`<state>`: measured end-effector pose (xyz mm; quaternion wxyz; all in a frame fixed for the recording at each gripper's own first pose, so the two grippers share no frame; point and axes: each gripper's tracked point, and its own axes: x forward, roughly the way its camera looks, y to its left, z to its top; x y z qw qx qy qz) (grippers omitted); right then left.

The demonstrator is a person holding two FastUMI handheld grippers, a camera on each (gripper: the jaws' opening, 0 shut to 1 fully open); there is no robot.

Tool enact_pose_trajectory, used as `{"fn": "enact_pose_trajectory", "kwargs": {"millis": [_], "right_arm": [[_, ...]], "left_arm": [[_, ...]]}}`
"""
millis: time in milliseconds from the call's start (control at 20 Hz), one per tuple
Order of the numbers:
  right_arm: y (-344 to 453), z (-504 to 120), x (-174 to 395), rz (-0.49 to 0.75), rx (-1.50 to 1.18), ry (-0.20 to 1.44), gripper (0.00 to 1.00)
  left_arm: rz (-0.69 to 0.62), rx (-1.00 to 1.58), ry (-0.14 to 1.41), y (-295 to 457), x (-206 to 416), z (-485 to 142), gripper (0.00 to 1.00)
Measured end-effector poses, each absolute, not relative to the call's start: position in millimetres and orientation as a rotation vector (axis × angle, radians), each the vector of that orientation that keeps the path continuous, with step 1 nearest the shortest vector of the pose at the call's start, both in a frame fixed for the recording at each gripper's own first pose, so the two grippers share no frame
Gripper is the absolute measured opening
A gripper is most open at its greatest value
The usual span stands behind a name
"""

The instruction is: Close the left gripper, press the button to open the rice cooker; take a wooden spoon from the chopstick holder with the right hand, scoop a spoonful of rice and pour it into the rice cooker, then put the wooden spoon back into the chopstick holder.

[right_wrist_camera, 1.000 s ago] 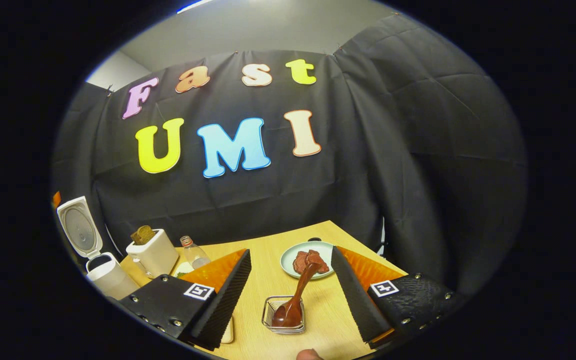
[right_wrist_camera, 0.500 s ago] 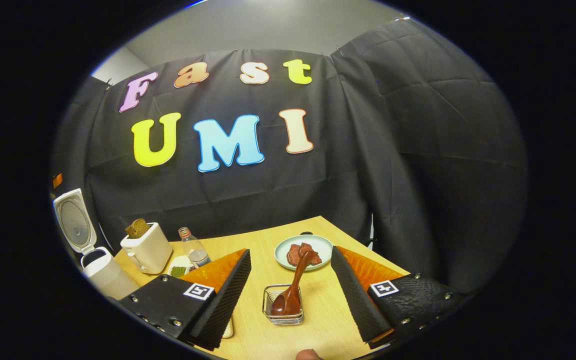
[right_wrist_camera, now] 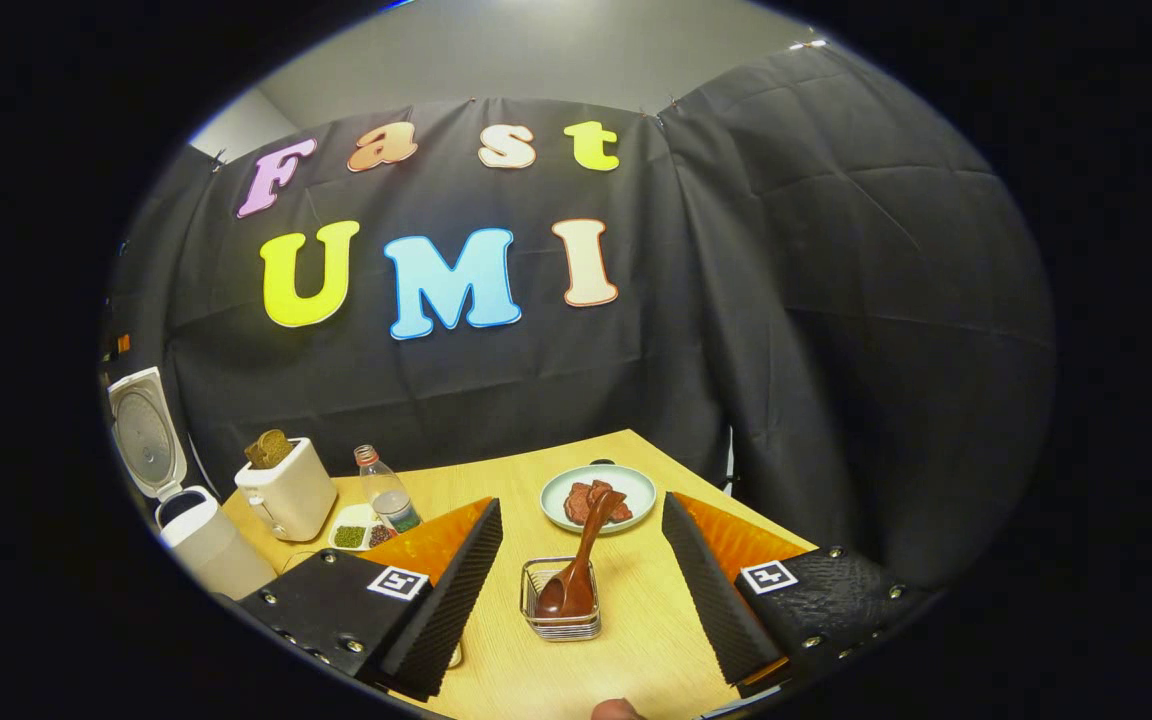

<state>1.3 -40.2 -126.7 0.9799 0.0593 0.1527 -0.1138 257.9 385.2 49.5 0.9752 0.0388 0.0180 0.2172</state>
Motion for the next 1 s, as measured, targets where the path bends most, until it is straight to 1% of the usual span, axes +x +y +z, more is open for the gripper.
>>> {"fn": "enact_pose_trajectory", "kwargs": {"millis": [50, 250, 300, 350, 600, 700, 750, 800, 900, 1000], "right_arm": [[-41.6, -128.0, 1.1, -0.231, 0.119, 0.310, 0.98], [-49.5, -127.1, 3.6, -0.235, 0.117, 0.310, 0.98], [-49.8, -127.9, 3.6, -0.231, 0.115, 0.311, 0.98], [-50.9, -127.6, 4.4, -0.228, 0.112, 0.312, 0.98], [-58.1, -119.7, 9.8, -0.199, 0.099, 0.302, 0.98], [-67.3, -115.0, 10.7, -0.193, 0.093, 0.289, 0.98], [-72.8, -113.5, 11.2, -0.194, 0.089, 0.284, 0.98], [-79.5, -113.0, 12.1, -0.194, 0.090, 0.282, 0.98], [-90.6, -112.9, 11.4, -0.191, 0.103, 0.284, 0.98], [-101.7, -115.6, 11.1, -0.189, 0.106, 0.286, 0.98]], "left_arm": [[0.432, 0.072, 0.062, 385.8, 263.8, 42.8, 0.98], [0.423, 0.071, 0.177, 391.8, 277.7, 5.7, 0.99], [0.431, 0.061, 0.206, 392.0, 279.2, -3.3, 0.98], [0.440, 0.056, 0.194, 396.2, 279.6, -3.4, 0.98], [0.469, -0.002, 0.233, 393.9, 274.5, -4.4, 0.98], [0.468, -0.011, 0.241, 390.1, 268.8, -4.0, 0.96], [0.467, -0.012, 0.244, 384.9, 264.8, -6.9, 0.97], [0.468, -0.018, 0.248, 377.2, 260.4, -6.5, 0.95], [0.470, -0.028, 0.255, 359.1, 250.9, -7.6, 0.95], [0.466, -0.030, 0.260, 348.8, 242.9, -10.9, 0.97]]}}
